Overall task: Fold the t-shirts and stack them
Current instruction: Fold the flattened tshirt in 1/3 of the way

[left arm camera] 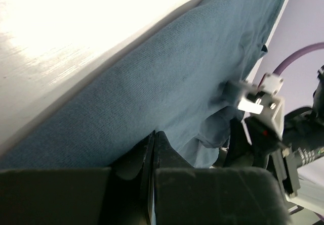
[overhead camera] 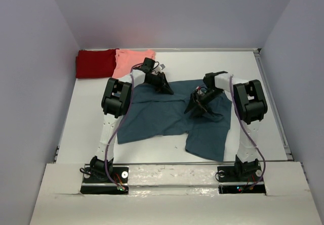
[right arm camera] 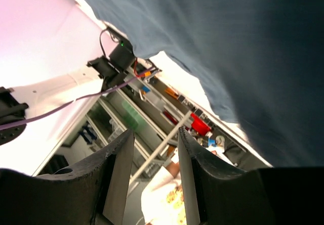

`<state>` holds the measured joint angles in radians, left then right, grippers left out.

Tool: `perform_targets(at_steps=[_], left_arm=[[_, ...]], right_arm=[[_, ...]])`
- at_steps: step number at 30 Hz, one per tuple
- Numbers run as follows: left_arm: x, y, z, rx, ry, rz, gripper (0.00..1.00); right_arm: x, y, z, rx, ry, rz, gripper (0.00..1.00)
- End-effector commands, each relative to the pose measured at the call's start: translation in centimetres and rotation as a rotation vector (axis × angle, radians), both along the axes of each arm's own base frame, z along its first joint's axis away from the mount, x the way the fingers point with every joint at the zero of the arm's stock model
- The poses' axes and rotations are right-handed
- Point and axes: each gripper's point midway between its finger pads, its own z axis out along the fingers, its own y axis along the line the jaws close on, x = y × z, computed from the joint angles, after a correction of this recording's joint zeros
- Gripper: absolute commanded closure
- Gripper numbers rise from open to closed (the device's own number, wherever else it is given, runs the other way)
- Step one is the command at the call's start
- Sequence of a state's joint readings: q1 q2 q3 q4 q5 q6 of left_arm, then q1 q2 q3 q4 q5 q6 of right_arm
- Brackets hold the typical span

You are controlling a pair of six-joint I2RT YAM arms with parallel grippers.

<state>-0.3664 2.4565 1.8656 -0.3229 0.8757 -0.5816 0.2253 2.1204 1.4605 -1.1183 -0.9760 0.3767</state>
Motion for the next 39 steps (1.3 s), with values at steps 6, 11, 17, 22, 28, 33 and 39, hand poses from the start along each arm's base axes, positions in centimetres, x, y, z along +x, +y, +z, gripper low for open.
perform_targets(at_steps=[6, 11, 17, 22, 28, 33, 39], left_arm=[[-1.3, 0.6, -2.5, 0.064, 0.045, -0.020, 0.91], [-1.3, 0.6, -2.5, 0.064, 0.042, -0.026, 0.91], [-1.1, 0.6, -2.1, 0.062, 0.025, -0.027, 0.91], [-1.1, 0.6, -2.1, 0.066, 0.021, -0.027, 0.91], [-1.5, 0.9, -1.8, 0.075, 0.014, -0.029, 0.91], [-2.0, 1.2, -1.9, 0.085, 0.014, -0.025, 0.91], [-2.2, 1.4, -2.2, 0.092, 0.018, -0.023, 0.92]], right_arm=[[1.4, 1.8, 3.9, 0.035, -0.125, 0.008, 0.54], [4.2, 1.7, 5.6, -0.015, -0.317, 0.015, 0.53], [6.6, -1.5, 6.8, -0.290, -0.672, 0.054, 0.52], [4.5, -3.7, 4.9, -0.467, -0.757, 0.029, 0.50], [0.6, -4.6, 4.8, -0.589, -0.845, -0.133, 0.52], [-2.1, -5.0, 1.4, -0.687, -0.846, -0.200, 0.53], [-0.3, -4.9, 0.2, -0.744, -0.871, -0.293, 0.54]])
